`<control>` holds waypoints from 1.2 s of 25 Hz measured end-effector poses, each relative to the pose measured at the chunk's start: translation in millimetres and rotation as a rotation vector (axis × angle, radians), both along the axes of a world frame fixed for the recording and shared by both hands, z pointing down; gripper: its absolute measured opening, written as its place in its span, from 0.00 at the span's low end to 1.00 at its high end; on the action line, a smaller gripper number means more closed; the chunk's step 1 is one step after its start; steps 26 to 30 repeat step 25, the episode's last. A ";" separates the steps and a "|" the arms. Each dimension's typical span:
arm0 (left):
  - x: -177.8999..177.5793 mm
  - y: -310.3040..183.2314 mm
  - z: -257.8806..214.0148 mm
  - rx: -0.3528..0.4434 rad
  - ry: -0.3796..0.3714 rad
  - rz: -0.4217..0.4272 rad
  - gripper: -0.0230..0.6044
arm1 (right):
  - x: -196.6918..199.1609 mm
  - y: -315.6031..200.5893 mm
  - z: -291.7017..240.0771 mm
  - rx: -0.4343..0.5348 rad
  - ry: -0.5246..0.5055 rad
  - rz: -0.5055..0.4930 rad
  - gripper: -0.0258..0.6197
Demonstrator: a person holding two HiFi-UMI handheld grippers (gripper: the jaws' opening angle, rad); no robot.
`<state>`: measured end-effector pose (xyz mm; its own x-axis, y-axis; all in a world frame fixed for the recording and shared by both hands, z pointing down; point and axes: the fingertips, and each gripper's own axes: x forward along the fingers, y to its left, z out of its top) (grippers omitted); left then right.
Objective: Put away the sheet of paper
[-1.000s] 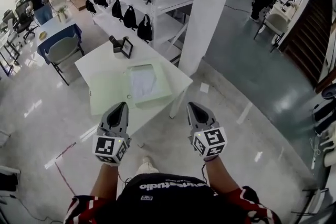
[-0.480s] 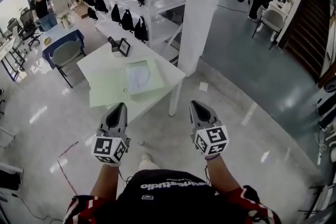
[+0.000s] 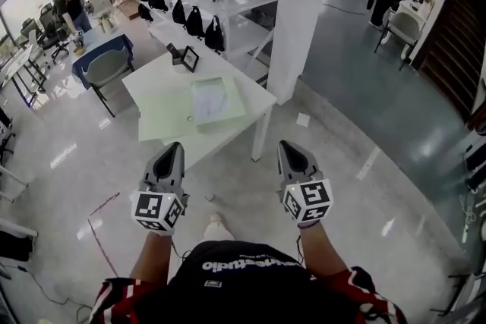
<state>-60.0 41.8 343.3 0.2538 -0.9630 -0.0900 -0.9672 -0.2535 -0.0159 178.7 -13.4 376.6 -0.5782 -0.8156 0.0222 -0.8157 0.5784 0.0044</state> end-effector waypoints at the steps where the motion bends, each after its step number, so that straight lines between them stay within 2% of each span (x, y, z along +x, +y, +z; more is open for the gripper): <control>1: -1.7 2.4 -0.3 0.000 -0.002 -0.005 0.05 | -1.9 1.2 -0.4 0.002 -0.001 -0.002 0.03; 14: -15.9 15.5 -5.0 -0.006 -0.001 -0.054 0.05 | -11.8 3.9 -8.3 0.003 -0.005 -0.022 0.03; 30: -18.1 17.1 -4.1 -0.006 0.015 -0.060 0.05 | -12.2 4.5 -3.2 -0.005 -0.004 -0.029 0.03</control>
